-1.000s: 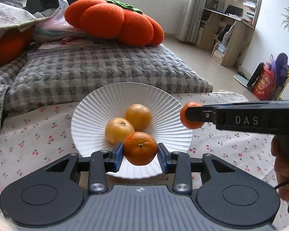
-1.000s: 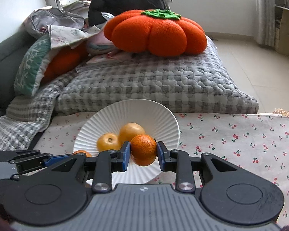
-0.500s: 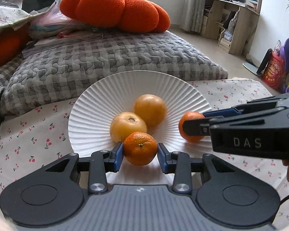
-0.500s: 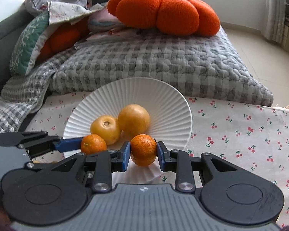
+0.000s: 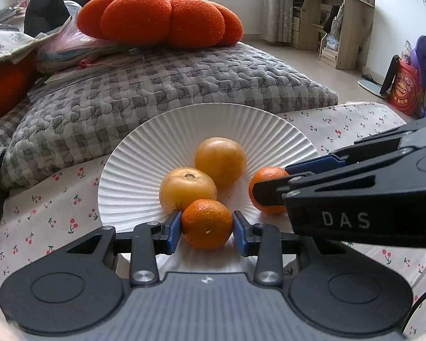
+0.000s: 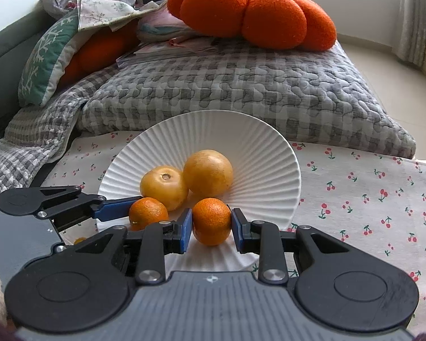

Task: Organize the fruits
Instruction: 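Lower both mandarins into the plate and open both tools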

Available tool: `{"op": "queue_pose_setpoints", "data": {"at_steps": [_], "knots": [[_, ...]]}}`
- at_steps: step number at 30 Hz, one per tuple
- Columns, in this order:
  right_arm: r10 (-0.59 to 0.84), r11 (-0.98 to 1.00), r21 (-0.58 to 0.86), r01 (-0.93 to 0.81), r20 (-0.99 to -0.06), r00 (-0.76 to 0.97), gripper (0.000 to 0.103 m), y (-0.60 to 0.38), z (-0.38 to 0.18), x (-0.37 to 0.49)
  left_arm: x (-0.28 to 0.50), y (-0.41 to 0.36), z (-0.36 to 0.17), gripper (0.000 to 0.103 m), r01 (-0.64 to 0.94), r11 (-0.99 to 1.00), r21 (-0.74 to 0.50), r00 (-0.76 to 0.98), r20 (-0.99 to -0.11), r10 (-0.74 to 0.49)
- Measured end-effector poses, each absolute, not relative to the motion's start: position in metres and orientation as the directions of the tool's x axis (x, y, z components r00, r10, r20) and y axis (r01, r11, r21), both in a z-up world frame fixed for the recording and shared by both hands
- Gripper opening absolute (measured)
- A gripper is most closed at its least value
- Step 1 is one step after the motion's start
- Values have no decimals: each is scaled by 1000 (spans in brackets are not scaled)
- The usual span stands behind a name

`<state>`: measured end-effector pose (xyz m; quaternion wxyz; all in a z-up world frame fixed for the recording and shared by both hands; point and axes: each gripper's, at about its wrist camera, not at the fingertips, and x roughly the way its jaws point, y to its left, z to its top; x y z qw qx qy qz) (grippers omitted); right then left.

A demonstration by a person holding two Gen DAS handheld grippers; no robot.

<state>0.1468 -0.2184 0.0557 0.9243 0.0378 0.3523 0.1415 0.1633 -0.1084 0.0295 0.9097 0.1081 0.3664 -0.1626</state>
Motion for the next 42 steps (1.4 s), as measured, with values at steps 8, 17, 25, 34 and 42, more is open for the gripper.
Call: {"op": "queue_pose_setpoints", "data": {"at_steps": [8,17,25,34,42], "knots": [[295,956,189,-226,-638,711,27,-216,54,151,168,-108,28,27,363,928,87,688,-696,-204],[310,950,240,-201,-631,711,27,-218,50,158,174,-105,24,30,355,931,88,694,-692,-199],[329,925,362,-118,-604,726,30,-238,52,160,174,-101,27,42,371,926,73,699,-678,-227],[348,902,419,-103,-568,745,30,-245,70,155,171,-72,54,67,350,935,-53,707,-640,-301],[342,907,408,-106,-566,750,34,-239,85,150,167,-39,77,72,262,951,-167,709,-636,-306]]}}
